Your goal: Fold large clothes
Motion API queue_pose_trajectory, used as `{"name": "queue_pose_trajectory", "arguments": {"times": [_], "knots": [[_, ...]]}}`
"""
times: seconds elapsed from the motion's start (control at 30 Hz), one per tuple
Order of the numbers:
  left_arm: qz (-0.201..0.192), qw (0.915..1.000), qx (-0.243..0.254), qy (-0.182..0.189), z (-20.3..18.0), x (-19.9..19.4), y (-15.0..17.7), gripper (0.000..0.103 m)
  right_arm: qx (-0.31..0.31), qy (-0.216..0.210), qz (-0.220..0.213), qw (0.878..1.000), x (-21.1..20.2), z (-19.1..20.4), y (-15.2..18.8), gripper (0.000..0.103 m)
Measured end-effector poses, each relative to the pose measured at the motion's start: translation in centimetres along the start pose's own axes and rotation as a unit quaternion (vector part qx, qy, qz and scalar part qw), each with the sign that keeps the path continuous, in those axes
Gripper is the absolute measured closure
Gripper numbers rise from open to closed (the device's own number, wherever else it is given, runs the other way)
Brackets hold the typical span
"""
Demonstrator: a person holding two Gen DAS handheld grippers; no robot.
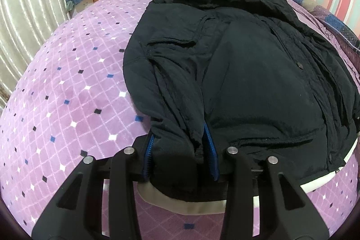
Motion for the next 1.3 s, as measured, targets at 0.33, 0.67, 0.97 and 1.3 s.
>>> {"name": "queue_pose_trajectory", "arguments": {"times": [0.33,0.67,0.97,1.3], "knots": [[-0.010,0.9999,-0.008,-0.010,-0.1,-2.8,-0.2,0.085,-0.039,-0.008,-0.024,0.999,-2.7,0.7,-0.5,0.079],[-0.042,0.9973,-0.056,0.026,0.5,-6.9,-0.4,0.088,-0.070,-0.030,-0.073,0.994,-7.8,1.3,-2.1,0.086],[-0.100,0.9918,-0.058,0.054,0.0,-13.7,0.0,0.089,-0.051,-0.075,-0.125,0.988,-13.9,0.6,-2.2,0.086],[-0.185,0.9764,-0.066,0.091,1.8,-23.8,-0.9,0.089,-0.079,-0.107,-0.202,0.970,-23.4,2.5,-3.2,0.087]]}}
Point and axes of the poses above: each gripper's, at about its wrist camera, not at the fingertips, and x roughly the way its jaws point, z to its left, y to its underside, the point moved 5 cm from there along x, roughly the way its jaws point, and after that the axes turned 6 degrees about z, right-handed, at the moved point
